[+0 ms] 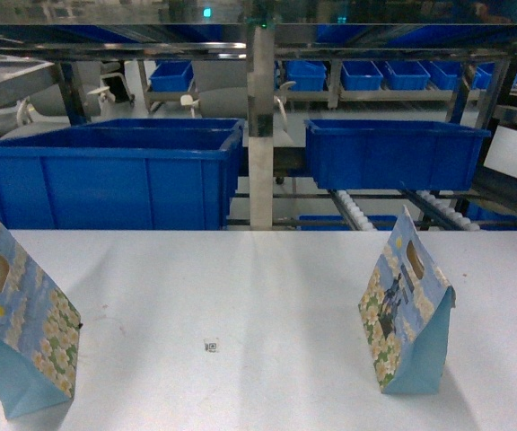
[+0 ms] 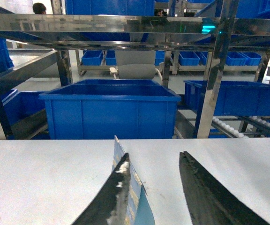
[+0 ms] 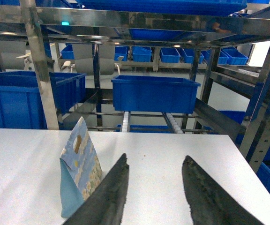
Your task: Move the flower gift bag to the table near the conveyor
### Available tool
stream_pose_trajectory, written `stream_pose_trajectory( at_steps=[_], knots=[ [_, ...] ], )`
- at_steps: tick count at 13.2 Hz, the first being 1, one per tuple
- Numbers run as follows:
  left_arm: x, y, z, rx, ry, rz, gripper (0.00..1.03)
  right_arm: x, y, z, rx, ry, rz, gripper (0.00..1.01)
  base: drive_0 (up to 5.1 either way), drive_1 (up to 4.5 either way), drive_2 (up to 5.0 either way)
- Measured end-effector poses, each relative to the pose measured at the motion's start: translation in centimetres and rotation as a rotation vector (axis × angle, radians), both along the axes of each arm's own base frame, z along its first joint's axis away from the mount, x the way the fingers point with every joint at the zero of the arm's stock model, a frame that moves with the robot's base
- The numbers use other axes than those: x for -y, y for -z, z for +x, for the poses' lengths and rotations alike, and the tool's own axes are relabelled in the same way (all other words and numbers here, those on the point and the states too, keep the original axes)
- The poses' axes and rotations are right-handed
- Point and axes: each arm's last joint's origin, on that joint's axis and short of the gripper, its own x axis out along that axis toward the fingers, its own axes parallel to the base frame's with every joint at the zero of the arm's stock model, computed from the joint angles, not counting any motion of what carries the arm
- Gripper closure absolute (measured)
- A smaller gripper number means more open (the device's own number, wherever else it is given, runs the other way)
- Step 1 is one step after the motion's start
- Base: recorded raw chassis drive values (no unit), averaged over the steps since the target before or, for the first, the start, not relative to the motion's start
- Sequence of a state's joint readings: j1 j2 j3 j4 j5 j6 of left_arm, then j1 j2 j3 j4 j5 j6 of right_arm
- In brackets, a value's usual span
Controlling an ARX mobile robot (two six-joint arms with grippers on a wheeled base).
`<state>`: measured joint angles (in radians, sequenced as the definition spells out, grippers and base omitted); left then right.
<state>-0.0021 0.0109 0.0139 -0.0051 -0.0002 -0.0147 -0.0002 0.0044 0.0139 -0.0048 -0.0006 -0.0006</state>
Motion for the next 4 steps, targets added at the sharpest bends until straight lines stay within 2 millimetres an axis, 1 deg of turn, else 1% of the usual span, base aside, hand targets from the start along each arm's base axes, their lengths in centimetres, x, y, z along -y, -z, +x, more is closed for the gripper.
stream_pose_trajectory(
  at_steps=[1,4],
  knots=[
    [0.00,0.00,0.00,0.000,0.000,0.000,0.58,0.00,0.00,0.00,0.000,0.000,0.000,0.58,0.0,0.00,0.0],
    [0.00,0.00,0.00,0.000,0.000,0.000,0.14,0.00,0.00,0.00,0.000,0.000,0.000,0.14,0.0,0.00,0.0]
  ],
)
